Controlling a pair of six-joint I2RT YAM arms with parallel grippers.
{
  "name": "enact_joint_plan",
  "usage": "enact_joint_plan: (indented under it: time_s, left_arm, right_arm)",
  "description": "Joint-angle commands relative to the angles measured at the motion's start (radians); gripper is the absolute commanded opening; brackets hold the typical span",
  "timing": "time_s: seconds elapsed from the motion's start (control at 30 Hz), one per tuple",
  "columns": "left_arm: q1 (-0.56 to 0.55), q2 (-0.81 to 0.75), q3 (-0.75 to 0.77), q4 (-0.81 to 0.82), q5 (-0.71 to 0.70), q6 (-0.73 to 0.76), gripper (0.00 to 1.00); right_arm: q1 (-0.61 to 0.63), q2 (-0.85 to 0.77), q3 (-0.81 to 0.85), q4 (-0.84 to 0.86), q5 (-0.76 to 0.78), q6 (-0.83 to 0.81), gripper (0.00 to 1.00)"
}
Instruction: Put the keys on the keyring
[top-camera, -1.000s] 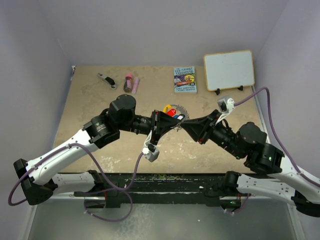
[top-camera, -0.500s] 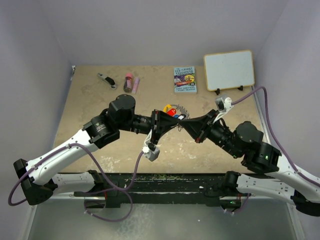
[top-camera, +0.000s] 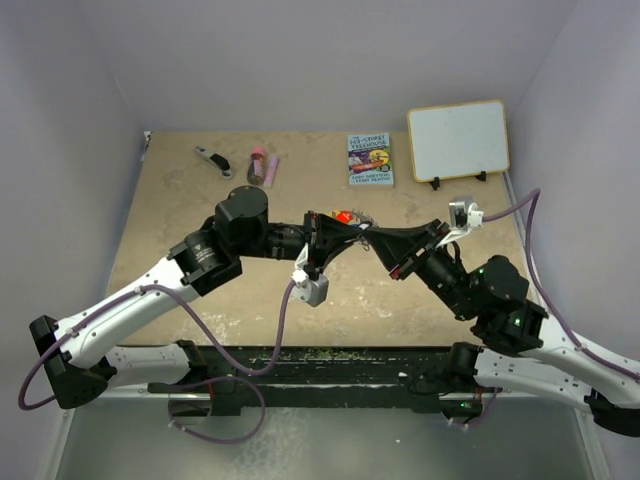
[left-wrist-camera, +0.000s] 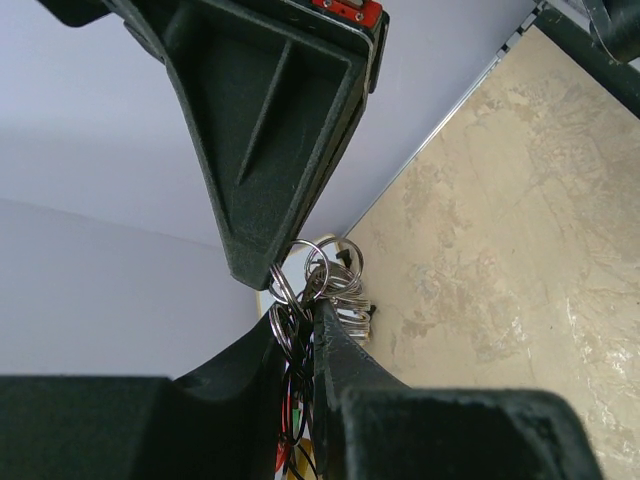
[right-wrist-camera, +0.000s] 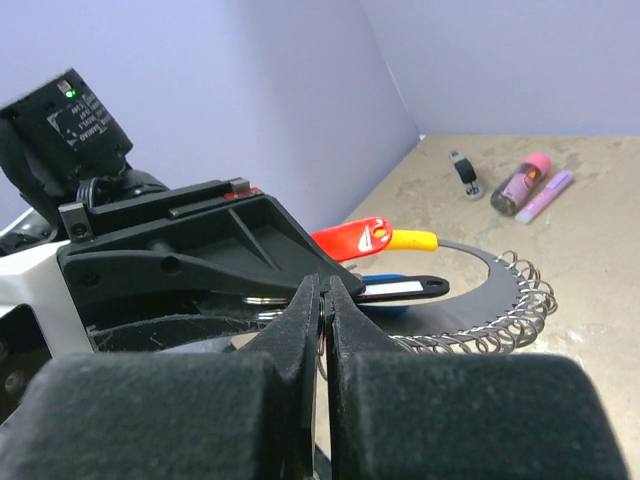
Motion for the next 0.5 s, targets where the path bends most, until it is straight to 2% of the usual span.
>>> enact_joint_plan:
  time_s: [0.0, 0.47]
  left_arm:
    - [-0.013, -0.005, 0.027, 0.134, 0.012, -0.089, 0.05]
    - [-0.015, 0.020, 0.018, 0.276, -0.136, -0.342, 0.05]
  right_arm:
    - [0.004, -0.004, -0.049, 0.202, 0.033, 0.006, 0.00]
    - [0.005, 0.009, -0.168, 0.422, 0.057, 0.095, 0.00]
